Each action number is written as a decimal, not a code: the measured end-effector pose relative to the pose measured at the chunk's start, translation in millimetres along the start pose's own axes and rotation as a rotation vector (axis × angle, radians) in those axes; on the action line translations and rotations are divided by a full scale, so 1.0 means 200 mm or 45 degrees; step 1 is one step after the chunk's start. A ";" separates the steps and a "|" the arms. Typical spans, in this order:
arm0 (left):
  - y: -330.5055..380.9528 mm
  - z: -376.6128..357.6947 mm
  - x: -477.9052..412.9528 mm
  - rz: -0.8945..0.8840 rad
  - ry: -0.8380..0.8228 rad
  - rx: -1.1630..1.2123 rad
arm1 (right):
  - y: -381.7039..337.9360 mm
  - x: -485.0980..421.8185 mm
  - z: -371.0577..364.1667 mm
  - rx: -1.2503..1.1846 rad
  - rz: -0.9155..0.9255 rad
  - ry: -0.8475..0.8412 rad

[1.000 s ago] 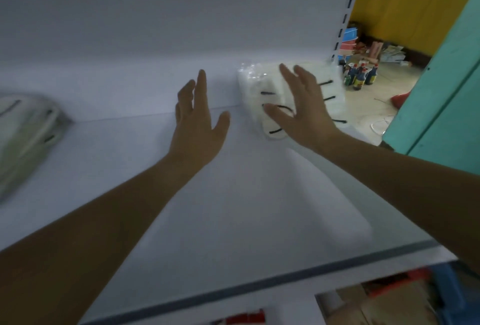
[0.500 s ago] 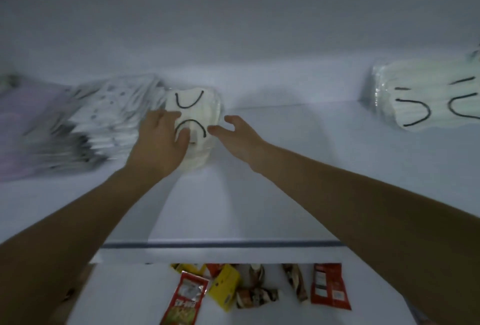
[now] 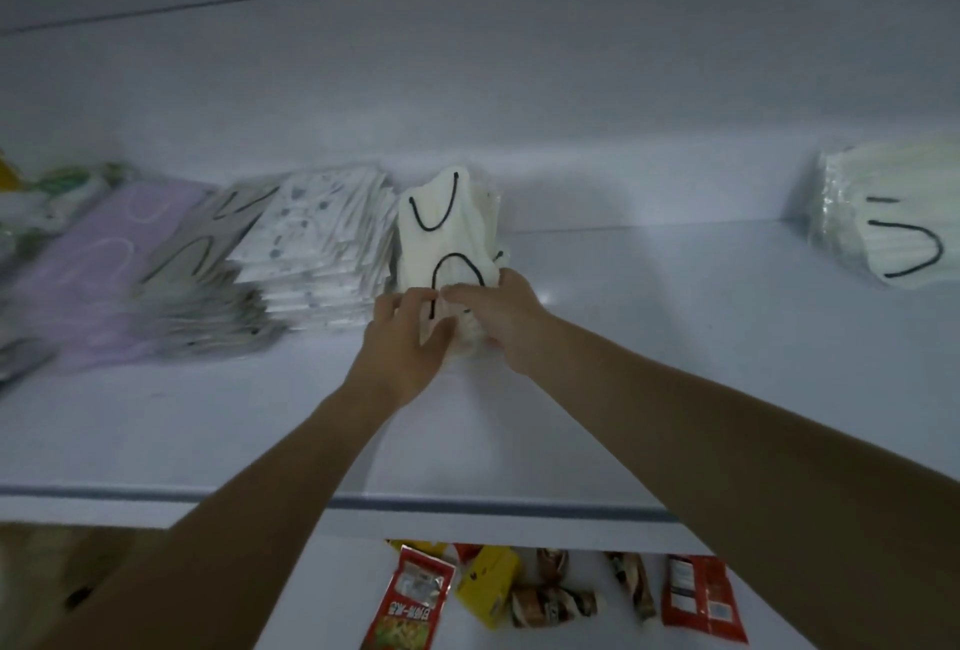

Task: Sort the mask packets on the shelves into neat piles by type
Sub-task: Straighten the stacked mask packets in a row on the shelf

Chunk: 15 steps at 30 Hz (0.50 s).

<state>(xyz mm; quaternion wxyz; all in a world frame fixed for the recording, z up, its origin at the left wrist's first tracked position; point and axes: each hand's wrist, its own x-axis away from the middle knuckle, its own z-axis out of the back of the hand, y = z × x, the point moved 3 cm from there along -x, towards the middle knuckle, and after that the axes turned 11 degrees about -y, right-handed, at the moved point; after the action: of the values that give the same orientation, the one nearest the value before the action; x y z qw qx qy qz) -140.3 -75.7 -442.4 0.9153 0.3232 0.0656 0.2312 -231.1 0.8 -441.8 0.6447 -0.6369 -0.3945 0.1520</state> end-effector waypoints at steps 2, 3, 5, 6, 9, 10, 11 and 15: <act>-0.01 -0.01 0.01 -0.049 0.033 0.074 | 0.00 0.01 -0.01 0.167 0.063 0.088; -0.01 -0.02 0.01 -0.074 0.039 0.107 | 0.00 0.03 -0.01 0.258 0.081 0.149; 0.01 -0.04 0.02 -0.140 0.052 0.193 | -0.03 0.08 0.02 0.386 0.141 0.227; 0.03 -0.06 0.02 -0.188 0.049 0.241 | -0.04 0.12 0.04 0.419 0.193 0.240; 0.12 -0.12 0.02 -0.312 -0.009 0.347 | -0.12 0.24 0.18 0.469 0.376 0.269; 0.16 -0.15 0.03 -0.350 -0.029 0.356 | -0.15 0.28 0.24 0.538 0.438 0.281; 0.19 -0.16 0.04 -0.371 -0.016 0.353 | -0.18 0.33 0.31 0.638 0.494 0.291; 0.26 -0.09 0.10 -0.335 0.560 0.343 | -0.28 0.54 0.68 1.034 0.586 0.277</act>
<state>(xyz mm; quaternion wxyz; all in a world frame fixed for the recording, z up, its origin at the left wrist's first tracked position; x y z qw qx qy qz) -148.1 -20.9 -423.0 0.8500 0.3727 0.3342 0.1641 -273.7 162.9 -371.6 0.8286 -0.4164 -0.0821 0.3650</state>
